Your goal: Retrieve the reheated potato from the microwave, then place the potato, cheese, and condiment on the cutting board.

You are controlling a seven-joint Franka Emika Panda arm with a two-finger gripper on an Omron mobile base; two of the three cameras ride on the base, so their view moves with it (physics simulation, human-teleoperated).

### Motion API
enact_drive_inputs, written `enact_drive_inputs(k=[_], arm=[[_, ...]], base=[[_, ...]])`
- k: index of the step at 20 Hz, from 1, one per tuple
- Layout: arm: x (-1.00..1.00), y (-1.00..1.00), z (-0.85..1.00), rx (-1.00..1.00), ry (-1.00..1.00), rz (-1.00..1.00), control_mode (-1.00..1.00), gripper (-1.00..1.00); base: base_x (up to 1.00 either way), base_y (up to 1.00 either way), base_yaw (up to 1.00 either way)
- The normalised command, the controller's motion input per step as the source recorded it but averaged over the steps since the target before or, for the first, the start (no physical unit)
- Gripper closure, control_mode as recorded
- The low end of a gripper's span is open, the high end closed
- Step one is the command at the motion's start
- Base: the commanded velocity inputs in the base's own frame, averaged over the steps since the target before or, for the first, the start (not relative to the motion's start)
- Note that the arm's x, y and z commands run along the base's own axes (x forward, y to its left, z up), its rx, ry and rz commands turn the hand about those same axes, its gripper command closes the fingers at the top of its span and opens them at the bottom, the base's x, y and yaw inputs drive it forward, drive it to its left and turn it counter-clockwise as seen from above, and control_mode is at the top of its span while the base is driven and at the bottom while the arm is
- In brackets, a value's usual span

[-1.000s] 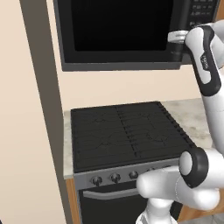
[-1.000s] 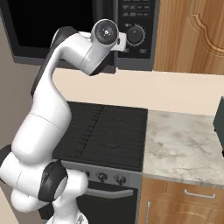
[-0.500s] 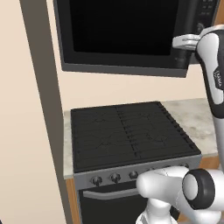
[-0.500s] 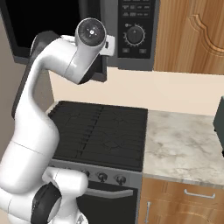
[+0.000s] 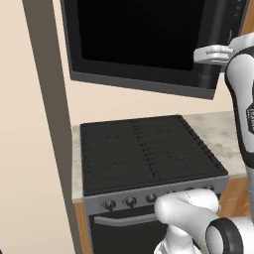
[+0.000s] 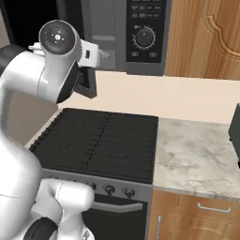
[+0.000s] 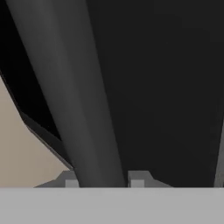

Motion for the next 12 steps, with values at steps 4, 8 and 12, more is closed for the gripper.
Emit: enact_drive_inputs(k=[4,8,12], arm=[[-0.83,0.31,0.01,0.00,0.00,0.00,-1.00,1.00],[-0.70,0.34,0.00,0.02,0.00,0.00,-1.00,1.00],[-0.57,0.34,-0.03,0.06,0.00,-0.01,-1.00,-1.00]], base=[[0.00,0.00,0.00],[0.00,0.00,0.00],[0.00,0.00,0.00]])
